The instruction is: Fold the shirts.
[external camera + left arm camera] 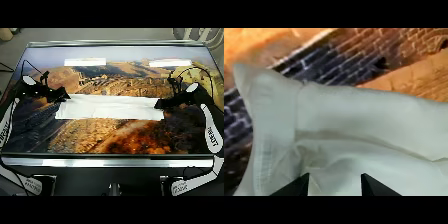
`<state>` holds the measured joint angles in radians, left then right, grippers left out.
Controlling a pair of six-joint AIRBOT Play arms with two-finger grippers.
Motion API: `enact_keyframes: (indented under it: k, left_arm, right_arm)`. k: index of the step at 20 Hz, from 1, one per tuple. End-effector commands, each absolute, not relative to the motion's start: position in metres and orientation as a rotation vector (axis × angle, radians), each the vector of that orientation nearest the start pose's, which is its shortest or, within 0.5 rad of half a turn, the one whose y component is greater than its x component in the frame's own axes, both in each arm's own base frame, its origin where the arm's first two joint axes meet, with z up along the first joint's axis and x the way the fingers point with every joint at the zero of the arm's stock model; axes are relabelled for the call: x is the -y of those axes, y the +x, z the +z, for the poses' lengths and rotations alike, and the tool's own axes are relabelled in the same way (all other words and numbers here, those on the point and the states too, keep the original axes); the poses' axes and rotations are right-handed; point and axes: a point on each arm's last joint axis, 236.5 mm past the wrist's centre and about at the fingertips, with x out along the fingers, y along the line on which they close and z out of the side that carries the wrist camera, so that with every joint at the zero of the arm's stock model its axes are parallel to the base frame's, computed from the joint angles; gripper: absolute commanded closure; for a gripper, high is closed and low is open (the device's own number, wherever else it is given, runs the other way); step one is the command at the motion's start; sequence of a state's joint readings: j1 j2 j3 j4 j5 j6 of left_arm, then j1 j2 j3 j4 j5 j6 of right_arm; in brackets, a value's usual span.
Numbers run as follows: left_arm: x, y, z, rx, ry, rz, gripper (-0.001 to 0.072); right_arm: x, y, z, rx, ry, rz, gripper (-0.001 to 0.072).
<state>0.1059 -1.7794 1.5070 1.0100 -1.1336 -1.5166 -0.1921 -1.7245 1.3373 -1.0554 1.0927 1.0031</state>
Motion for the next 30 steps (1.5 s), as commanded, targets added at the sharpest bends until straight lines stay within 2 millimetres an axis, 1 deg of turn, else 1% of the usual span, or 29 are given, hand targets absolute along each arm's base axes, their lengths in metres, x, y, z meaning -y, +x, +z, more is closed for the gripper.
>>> enact_keyframes:
  k: [1, 2, 3, 4, 5, 6, 8, 9, 11, 12, 13, 14, 15, 16, 17, 18, 19, 20, 21, 23, 24, 25, 26, 27, 28, 30]
  left_arm:
    - [0.062, 0.488, -0.027, -1.318, -0.586, -0.230, 0.0296]
    - [0.065, 0.485, -0.010, -1.298, -0.573, -0.246, 0.0315]
    - [0.071, 0.483, 0.007, -1.269, -0.540, -0.274, 0.0315]
    - [0.079, 0.482, 0.022, -1.237, -0.502, -0.305, 0.0317]
    - [0.087, 0.481, 0.036, -1.206, -0.469, -0.333, 0.0317]
    - [0.096, 0.479, 0.049, -1.178, -0.447, -0.355, 0.0318]
    - [0.115, 0.478, 0.066, -1.136, -0.418, -0.390, 0.0317]
    - [0.125, 0.476, 0.070, -1.131, -0.405, -0.407, 0.0317]
    - [0.147, 0.470, 0.069, -1.141, -0.380, -0.447, 0.0318]
    - [0.157, 0.469, 0.068, -1.143, -0.370, -0.463, 0.0318]
    - [0.168, 0.468, 0.067, -1.141, -0.360, -0.478, 0.0318]
    - [0.177, 0.468, 0.066, -1.135, -0.351, -0.491, 0.0318]
    - [0.188, 0.470, 0.066, -1.119, -0.343, -0.503, 0.0321]
    - [0.199, 0.473, 0.065, -1.098, -0.337, -0.513, 0.0392]
    - [0.212, 0.478, 0.063, -1.071, -0.330, -0.522, 0.0670]
    - [0.227, 0.485, 0.060, -1.038, -0.334, -0.526, 0.0677]
    - [0.249, 0.489, 0.054, -1.022, -0.357, -0.540, 0.0677]
    - [0.272, 0.487, 0.042, -1.034, -0.384, -0.569, 0.0677]
    - [0.295, 0.481, 0.027, -1.068, -0.417, -0.596, 0.0678]
    - [0.338, 0.462, -0.009, -1.167, -0.489, -0.645, 0.0678]
    - [0.355, 0.452, -0.024, -1.214, -0.525, -0.662, 0.0678]
    - [0.372, 0.442, -0.035, -1.259, -0.582, -0.679, 0.0678]
    - [0.387, 0.435, -0.041, -1.288, -0.648, -0.692, 0.0679]
    - [0.405, 0.432, -0.042, -1.293, -0.725, -0.704, 0.0679]
    - [0.423, 0.430, -0.041, -1.285, -0.793, -0.729, 0.0679]
    - [0.459, 0.419, -0.034, -1.292, -0.948, -0.772, 0.0679]
  right_arm:
    - [-0.003, 0.451, -0.078, -1.272, 0.198, 0.417, 0.0148]
    - [0.007, 0.453, -0.076, -1.260, 0.236, 0.397, 0.0074]
    - [0.015, 0.452, -0.074, -1.251, 0.292, 0.386, 0.0051]
    - [0.019, 0.451, -0.072, -1.248, 0.341, 0.388, 0.0033]
    - [0.020, 0.447, -0.073, -1.257, 0.375, 0.398, 0.0031]
    - [0.016, 0.442, -0.077, -1.279, 0.388, 0.417, 0.0024]
    - [-0.002, 0.429, -0.086, -1.345, 0.448, 0.485, 0.0023]
    - [-0.013, 0.424, -0.091, -1.372, 0.483, 0.519, 0.0023]
    - [-0.036, 0.418, -0.100, -1.420, 0.515, 0.572, 0.0033]
    - [-0.046, 0.418, -0.104, -1.431, 0.501, 0.583, 0.0055]
    - [-0.054, 0.421, -0.106, -1.423, 0.481, 0.585, 0.0197]
    - [-0.058, 0.427, -0.103, -1.402, 0.478, 0.585, 0.0542]
    - [-0.064, 0.434, -0.092, -1.362, 0.503, 0.592, 0.0695]
    - [-0.067, 0.443, -0.076, -1.300, 0.505, 0.609, 0.0694]
    - [-0.068, 0.452, -0.055, -1.235, 0.478, 0.623, 0.0694]
    - [-0.066, 0.457, -0.033, -1.188, 0.448, 0.624, 0.0694]
    - [-0.066, 0.460, -0.008, -1.136, 0.417, 0.626, 0.0694]
    - [-0.067, 0.459, 0.016, -1.091, 0.391, 0.630, 0.0695]
    - [-0.069, 0.454, 0.040, -1.053, 0.365, 0.640, 0.0695]
    - [-0.075, 0.438, 0.082, -1.001, 0.314, 0.674, 0.0694]
    - [-0.078, 0.429, 0.100, -0.976, 0.289, 0.687, 0.0694]
    - [-0.080, 0.421, 0.119, -0.946, 0.270, 0.691, 0.0694]
    - [-0.083, 0.412, 0.137, -0.921, 0.261, 0.690, 0.0694]
    - [-0.085, 0.404, 0.152, -0.897, 0.252, 0.688, 0.0694]
    - [-0.087, 0.396, 0.168, -0.870, 0.240, 0.685, 0.0694]
    - [-0.091, 0.381, 0.192, -0.824, 0.204, 0.691, 0.0694]
